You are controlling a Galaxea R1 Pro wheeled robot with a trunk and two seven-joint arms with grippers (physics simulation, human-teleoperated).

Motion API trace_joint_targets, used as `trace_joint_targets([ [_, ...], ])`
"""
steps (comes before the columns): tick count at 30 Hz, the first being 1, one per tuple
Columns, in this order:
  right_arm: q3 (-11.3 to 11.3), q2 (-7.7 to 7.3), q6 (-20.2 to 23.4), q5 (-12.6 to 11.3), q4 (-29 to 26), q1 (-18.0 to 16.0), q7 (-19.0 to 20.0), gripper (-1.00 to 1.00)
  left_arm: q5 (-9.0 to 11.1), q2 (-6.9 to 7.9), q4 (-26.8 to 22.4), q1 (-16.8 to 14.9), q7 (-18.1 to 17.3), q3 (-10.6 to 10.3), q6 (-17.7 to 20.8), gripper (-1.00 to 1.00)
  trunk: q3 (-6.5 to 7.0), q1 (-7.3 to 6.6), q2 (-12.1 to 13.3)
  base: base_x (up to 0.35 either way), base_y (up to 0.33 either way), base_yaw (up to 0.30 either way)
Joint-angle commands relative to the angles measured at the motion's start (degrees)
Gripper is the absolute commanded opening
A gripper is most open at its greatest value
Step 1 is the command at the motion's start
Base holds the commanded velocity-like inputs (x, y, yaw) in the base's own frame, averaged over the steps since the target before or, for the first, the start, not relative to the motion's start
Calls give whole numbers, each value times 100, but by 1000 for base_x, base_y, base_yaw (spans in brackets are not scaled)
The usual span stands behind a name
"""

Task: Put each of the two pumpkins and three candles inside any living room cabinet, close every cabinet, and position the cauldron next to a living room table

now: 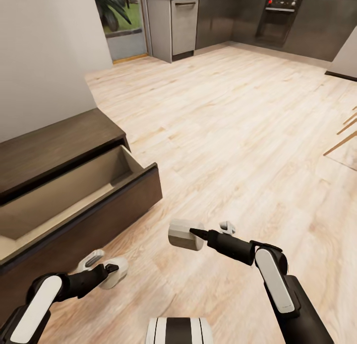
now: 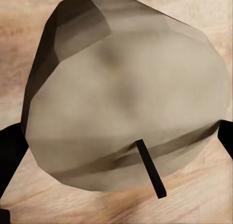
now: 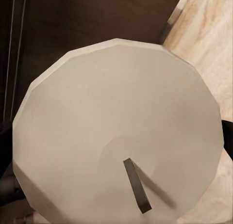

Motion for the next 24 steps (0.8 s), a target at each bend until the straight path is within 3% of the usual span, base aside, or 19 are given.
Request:
trace_joint_targets([
  [1, 0, -3, 13, 48, -1, -1, 42, -100, 55, -2, -3, -3, 58, -1, 20, -100, 27, -3, 0, 0, 0, 191],
  [9, -5, -3, 12, 48, 43, -5, 46, -100, 47, -30, 2, -3, 105, -23, 30, -100, 263, -24, 11, 0, 0, 198],
  [16, -8, -3, 13, 44, 127, -5, 51, -100, 50, -116, -44, -52, 540, -75, 205, -100, 471, -42, 20, 0, 0, 206],
  [20, -9, -3, 13, 45, 135, -5, 51, -100, 64, -133, -99, -55, 591, -76, 218, -100, 589, -52, 26, 0, 0, 207],
  [24, -13, -16, 13, 42, 162, -6, 51, -100, 233, -133, -97, -56, 599, -83, 224, -100, 695, -62, 31, -37, 0, 139],
])
